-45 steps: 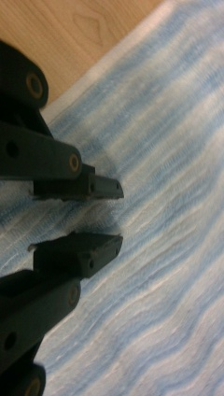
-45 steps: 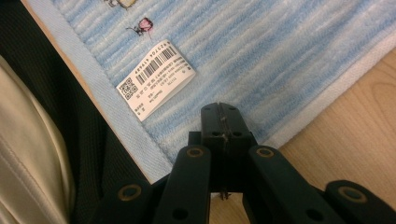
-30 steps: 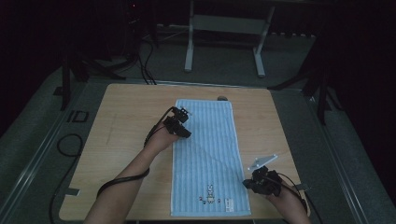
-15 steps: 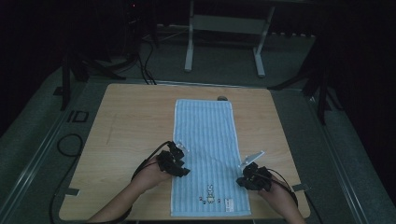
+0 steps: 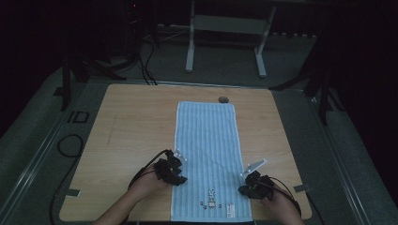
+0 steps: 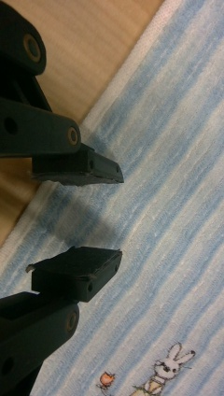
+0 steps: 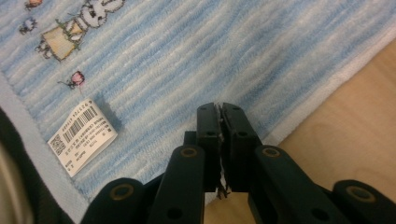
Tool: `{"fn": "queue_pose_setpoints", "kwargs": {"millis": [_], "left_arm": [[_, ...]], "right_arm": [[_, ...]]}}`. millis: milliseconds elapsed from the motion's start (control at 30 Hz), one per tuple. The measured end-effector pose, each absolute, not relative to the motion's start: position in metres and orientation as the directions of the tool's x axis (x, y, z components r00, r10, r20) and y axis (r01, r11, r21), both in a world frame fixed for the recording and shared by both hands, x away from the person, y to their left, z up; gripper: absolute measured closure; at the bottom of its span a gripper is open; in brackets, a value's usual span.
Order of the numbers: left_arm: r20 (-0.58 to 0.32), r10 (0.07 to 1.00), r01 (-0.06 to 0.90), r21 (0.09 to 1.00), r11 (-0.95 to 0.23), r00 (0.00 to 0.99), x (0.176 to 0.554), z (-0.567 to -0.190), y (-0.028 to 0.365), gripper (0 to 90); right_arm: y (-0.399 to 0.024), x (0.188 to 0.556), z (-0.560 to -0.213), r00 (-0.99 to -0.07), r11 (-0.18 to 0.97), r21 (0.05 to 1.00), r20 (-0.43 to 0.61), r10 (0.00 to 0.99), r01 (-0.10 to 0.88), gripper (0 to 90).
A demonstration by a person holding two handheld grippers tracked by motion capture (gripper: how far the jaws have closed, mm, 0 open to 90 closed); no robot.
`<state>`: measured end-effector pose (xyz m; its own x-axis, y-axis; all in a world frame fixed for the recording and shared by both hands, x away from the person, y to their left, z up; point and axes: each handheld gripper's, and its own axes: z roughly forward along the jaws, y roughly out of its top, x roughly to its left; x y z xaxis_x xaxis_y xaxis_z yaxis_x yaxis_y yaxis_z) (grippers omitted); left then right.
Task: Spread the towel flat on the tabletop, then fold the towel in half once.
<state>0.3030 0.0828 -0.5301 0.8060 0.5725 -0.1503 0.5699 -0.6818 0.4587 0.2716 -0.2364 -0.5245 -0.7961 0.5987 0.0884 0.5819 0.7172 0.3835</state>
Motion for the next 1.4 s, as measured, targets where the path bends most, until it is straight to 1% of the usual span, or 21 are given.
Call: {"fn": "queue_pose_setpoints", "kwargs": {"millis": [167,233,300,400,433,500,567,633,667,767,867,900,1000,1033,1067,1100,1133,1167,1200,1333,1400], "left_arm": [[-0.151,0.548,0.551,0.445,-0.706,0.823,0.292,-0.528,0.081,54.8],[-0.147,0.554,0.553,0.455,-0.698,0.819,0.294,-0.524,0.084,52.0],[-0.129,0.568,0.554,0.472,-0.685,0.813,0.3,-0.518,0.089,52.0],[-0.124,0.607,0.58,0.49,-0.65,0.785,0.317,-0.511,0.1,51.9],[-0.13,0.622,0.594,0.496,-0.634,0.772,0.325,-0.509,0.104,51.8],[-0.119,0.649,0.61,0.499,-0.616,0.752,0.335,-0.508,0.106,45.0],[-0.101,0.659,0.613,0.494,-0.617,0.745,0.347,-0.507,0.107,44.9],[-0.085,0.671,0.611,0.508,-0.607,0.737,0.357,-0.506,0.107,44.9],[-0.083,0.671,0.61,0.511,-0.606,0.737,0.363,-0.506,0.107,44.9],[-0.042,0.679,0.599,0.514,-0.614,0.733,0.381,-0.503,0.104,45.0],[-0.048,0.696,0.612,0.522,-0.594,0.716,0.397,-0.501,0.102,45.0],[-0.036,0.706,0.614,0.524,-0.59,0.708,0.41,-0.501,0.099,45.0],[-0.018,0.71,0.615,0.517,-0.596,0.704,0.422,-0.502,0.095,45.0],[-0.011,0.716,0.625,0.497,-0.602,0.698,0.435,-0.506,0.091,45.0],[-0.011,0.716,0.625,0.497,-0.602,0.698,0.435,-0.506,0.091,45.1],[0.005,0.727,0.63,0.495,-0.598,0.686,0.444,-0.511,0.088,45.0],[0.005,0.727,0.63,0.495,-0.598,0.686,0.444,-0.511,0.088,45.0],[-0.031,0.744,0.651,0.509,-0.563,0.668,0.452,-0.513,0.088,45.0],[-0.031,0.744,0.651,0.509,-0.563,0.668,0.452,-0.513,0.088,45.0],[-0.016,0.749,0.669,0.464,-0.581,0.662,0.466,-0.519,0.084,45.3],[-0.013,0.747,0.668,0.46,-0.585,0.664,0.467,-0.519,0.083,46.4]], "right_arm": [[-0.236,0.263,-0.523,-0.807,0.728,0.378,0.102,0.581,0.572,83.0],[-0.235,0.265,-0.519,-0.813,0.732,0.383,0.1,0.574,0.564,81.7],[-0.236,0.271,-0.51,-0.811,0.724,0.402,0.089,0.578,0.56,81.3],[-0.24,0.29,-0.49,-0.799,0.706,0.44,0.045,0.6,0.555,78.5],[-0.241,0.296,-0.487,-0.797,0.702,0.451,0.035,0.603,0.551,75.4],[-0.244,0.313,-0.479,-0.777,0.679,0.468,0.024,0.629,0.565,73.5],[-0.244,0.335,-0.475,-0.763,0.678,0.467,-0.011,0.646,0.567,72.2],[-0.244,0.343,-0.475,-0.755,0.672,0.464,-0.01,0.656,0.577,72.2],[-0.242,0.363,-0.476,-0.747,0.679,0.449,-0.036,0.664,0.581,72.1],[-0.239,0.393,-0.479,-0.746,0.669,0.441,0.002,0.666,0.599,70.9],[-0.236,0.409,-0.481,-0.745,0.664,0.439,0.02,0.666,0.606,70.6],[-0.23,0.433,-0.486,-0.734,0.655,0.436,0.02,0.679,0.617,69.3],[-0.226,0.455,-0.492,-0.722,0.647,0.428,0.021,0.691,0.631,67.4],[-0.223,0.463,-0.495,-0.712,0.643,0.417,0.012,0.703,0.642,66.3],[-0.223,0.463,-0.495,-0.712,0.643,0.417,0.012,0.703,0.642,66.3],[-0.219,0.476,-0.501,-0.695,0.637,0.398,0.003,0.719,0.66,61.7],[-0.219,0.476,-0.501,-0.695,0.637,0.398,0.003,0.719,0.66,61.7],[-0.218,0.485,-0.506,-0.673,0.612,0.389,0.029,0.739,0.689,61.3],[-0.218,0.485,-0.506,-0.673,0.612,0.389,0.029,0.739,0.689,61.3],[-0.212,0.499,-0.519,-0.644,0.612,0.319,-0.007,0.765,0.724,60.8],[-0.211,0.5,-0.521,-0.639,0.61,0.313,-0.013,0.769,0.728,62.1]]}}
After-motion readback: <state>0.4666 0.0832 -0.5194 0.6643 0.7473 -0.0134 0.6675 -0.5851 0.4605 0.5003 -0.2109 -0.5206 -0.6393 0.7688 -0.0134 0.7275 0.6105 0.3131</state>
